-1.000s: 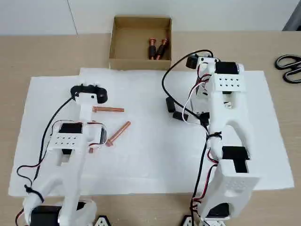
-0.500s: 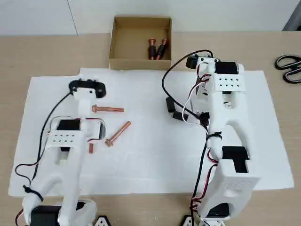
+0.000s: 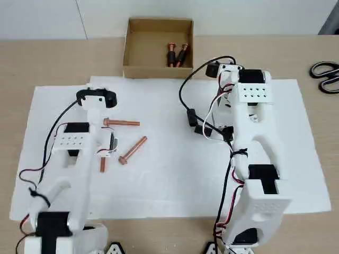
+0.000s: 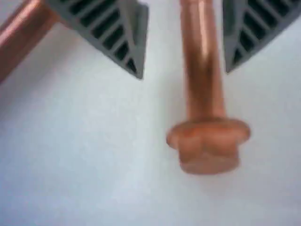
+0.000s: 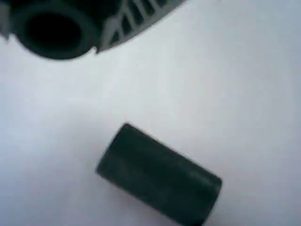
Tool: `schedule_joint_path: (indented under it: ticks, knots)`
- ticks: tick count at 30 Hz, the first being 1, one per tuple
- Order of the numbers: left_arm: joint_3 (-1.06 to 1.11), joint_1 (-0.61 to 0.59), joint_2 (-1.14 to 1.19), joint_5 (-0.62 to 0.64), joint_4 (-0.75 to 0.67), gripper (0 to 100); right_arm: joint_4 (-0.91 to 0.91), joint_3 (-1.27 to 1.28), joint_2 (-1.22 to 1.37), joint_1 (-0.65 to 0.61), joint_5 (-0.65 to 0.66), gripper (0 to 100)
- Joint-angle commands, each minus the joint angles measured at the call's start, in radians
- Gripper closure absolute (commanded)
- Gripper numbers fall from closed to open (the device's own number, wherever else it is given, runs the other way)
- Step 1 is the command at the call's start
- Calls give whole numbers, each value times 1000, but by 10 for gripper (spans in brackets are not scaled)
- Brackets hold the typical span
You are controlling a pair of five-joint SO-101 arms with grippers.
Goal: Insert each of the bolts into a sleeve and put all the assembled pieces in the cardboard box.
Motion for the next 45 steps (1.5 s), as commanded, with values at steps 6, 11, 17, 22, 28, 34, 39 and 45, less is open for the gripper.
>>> schedule_joint_path:
  ticks: [6,11,17,22,28,34,39,45]
  knots:
    - [-105,-26,78,2,5,892,-1,-3,-67,-8,5,993]
    - [-127,-51,144,2,2,892,-5,-3,-67,-8,5,993]
    - [-128,-48,158,3,-17,894,-7,-3,-67,-8,5,993]
    - [-128,-43,160,51,-18,938,-7,-3,-67,-8,5,993]
    - [-128,-43,152,83,-12,985,-5,-3,-67,-8,5,993]
    - [-208,-43,150,84,95,983,-5,-3,-67,-7,5,993]
    - [-398,-41,150,172,315,983,1,-5,-74,-8,12,994]
    - [-573,44,150,195,548,995,35,-94,-77,-8,14,995]
